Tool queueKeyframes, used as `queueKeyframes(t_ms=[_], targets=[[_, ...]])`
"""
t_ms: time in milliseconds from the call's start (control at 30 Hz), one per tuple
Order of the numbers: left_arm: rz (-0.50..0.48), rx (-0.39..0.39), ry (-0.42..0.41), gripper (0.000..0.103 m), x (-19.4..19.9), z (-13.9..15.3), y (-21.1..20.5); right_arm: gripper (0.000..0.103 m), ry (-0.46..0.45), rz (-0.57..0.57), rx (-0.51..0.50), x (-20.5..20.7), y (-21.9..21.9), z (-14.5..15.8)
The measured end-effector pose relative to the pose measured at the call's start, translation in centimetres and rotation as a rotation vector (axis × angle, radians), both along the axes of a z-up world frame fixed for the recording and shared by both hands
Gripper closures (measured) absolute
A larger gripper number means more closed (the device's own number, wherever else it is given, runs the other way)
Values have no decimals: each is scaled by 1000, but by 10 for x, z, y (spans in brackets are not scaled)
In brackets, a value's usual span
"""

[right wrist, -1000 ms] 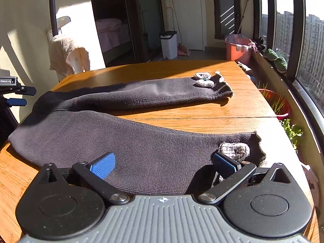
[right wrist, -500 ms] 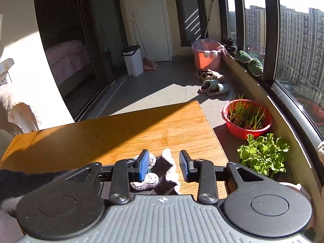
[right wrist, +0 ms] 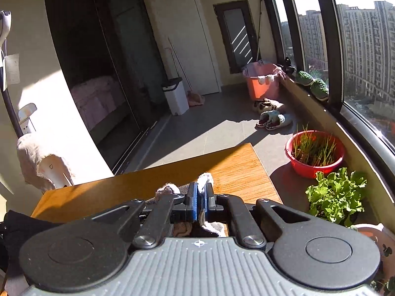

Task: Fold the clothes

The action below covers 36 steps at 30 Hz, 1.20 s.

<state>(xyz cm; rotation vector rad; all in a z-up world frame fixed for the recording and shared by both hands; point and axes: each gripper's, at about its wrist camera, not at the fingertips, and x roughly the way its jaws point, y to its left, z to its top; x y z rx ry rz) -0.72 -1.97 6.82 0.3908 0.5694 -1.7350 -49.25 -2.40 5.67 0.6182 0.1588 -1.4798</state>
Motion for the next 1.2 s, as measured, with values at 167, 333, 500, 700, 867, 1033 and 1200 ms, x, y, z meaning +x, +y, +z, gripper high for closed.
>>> queueKeyframes(t_ms=[167, 333, 500, 700, 867, 1033, 1200], targets=[[-42, -45, -55, 59, 7, -1, 83, 97, 70, -13, -10, -14, 85, -8], [-110, 54, -61, 51, 19, -29, 138, 96, 214, -99, 50, -19, 141, -33], [-11, 63, 72, 26, 39, -30, 140, 66, 124, -89, 30, -26, 149, -29], [40, 139, 116, 18, 31, -44, 118, 46, 74, -9, 88, -2, 134, -53], [12, 101, 91, 11, 17, -36, 114, 95, 113, 60, 74, 21, 129, -51], [-24, 5, 90, 2, -3, -21, 122, 95, 130, 48, 38, 13, 131, -35], [-128, 67, 114, 0, -38, -36, 118, 89, 217, -36, 164, 6, 131, -72]])
